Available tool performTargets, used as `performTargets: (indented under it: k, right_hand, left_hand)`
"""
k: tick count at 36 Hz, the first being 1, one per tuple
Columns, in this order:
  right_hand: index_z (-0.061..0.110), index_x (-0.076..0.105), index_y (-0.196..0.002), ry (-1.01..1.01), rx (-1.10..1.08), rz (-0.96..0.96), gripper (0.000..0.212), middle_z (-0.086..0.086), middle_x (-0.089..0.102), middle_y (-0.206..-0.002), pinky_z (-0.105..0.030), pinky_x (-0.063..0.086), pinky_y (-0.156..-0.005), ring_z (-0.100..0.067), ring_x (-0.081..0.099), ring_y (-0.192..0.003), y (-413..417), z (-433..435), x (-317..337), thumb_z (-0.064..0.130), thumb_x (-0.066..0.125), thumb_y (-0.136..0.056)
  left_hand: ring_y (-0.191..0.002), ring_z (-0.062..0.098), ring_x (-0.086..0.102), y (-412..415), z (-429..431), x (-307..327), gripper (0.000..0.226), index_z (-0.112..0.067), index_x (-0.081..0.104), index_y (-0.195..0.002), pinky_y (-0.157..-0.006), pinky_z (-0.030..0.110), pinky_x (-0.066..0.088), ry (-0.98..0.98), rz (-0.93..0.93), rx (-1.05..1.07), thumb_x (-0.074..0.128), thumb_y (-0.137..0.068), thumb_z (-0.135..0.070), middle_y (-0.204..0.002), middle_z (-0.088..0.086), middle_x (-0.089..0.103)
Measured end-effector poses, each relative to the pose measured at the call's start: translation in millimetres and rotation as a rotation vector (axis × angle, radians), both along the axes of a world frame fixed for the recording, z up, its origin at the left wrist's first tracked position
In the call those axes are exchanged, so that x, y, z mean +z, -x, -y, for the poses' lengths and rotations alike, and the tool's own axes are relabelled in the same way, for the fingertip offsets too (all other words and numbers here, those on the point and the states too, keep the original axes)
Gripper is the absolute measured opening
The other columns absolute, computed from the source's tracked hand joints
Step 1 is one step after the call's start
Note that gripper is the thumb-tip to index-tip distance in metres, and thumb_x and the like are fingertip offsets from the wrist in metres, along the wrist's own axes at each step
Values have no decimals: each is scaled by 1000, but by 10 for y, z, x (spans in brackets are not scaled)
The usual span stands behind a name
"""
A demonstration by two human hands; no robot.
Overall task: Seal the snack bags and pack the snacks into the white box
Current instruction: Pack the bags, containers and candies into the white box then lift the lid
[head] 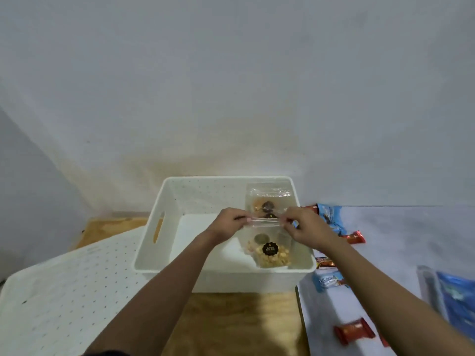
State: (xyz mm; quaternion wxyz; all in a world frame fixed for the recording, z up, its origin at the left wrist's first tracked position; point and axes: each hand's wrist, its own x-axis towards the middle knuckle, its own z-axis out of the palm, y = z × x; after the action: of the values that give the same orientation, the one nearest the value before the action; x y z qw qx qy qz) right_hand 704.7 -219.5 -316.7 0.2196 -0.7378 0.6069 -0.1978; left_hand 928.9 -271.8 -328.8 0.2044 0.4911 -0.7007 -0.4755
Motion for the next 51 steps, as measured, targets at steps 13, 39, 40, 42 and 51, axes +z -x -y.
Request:
performTargets:
  k: [13,39,40,42,51]
  right_hand:
    - [11,64,-92,-4,-115,-575,18,-8,68,-92,-29,48,-68,-25,63,-82,-247,-24,-125,10,47,-86]
    - [9,68,-99,45,-289,-175,19,-12,70,-91,-31,51,-69,-26,64,-81,-196,-19,11,13,54,-88]
    - [9,69,-100,59,-307,-100,19,-12,71,-91,-35,54,-74,-25,65,-81,-136,-44,33,14,56,-87]
    - [8,71,-100,85,-341,19,19,-11,73,-92,-37,55,-81,-22,66,-82,17,-109,102,13,60,-86]
    - [3,72,-94,162,-601,218,17,-11,73,-88,-13,45,-75,-12,61,-75,1456,-706,425,8,70,-78]
  left_hand:
    - [-101,25,62,261,264,-362,20,-3,69,-103,-77,19,43,-86,-92,15,59,-88,-13,-108,14,68]
    - [-100,18,58,240,236,-191,24,-5,67,-106,-84,24,42,85,40,100,58,-90,-20,-110,9,66]
    - [-108,20,56,279,208,-141,25,-6,66,-108,-89,26,40,97,46,124,58,-89,-21,-115,9,63]
    - [-112,19,52,392,147,-25,26,-7,63,-111,-91,24,37,124,45,157,58,-89,-19,-120,8,58]
    - [-117,22,51,1637,-277,392,27,-9,61,-116,-101,30,37,293,-41,147,57,-89,-16,-125,9,56]
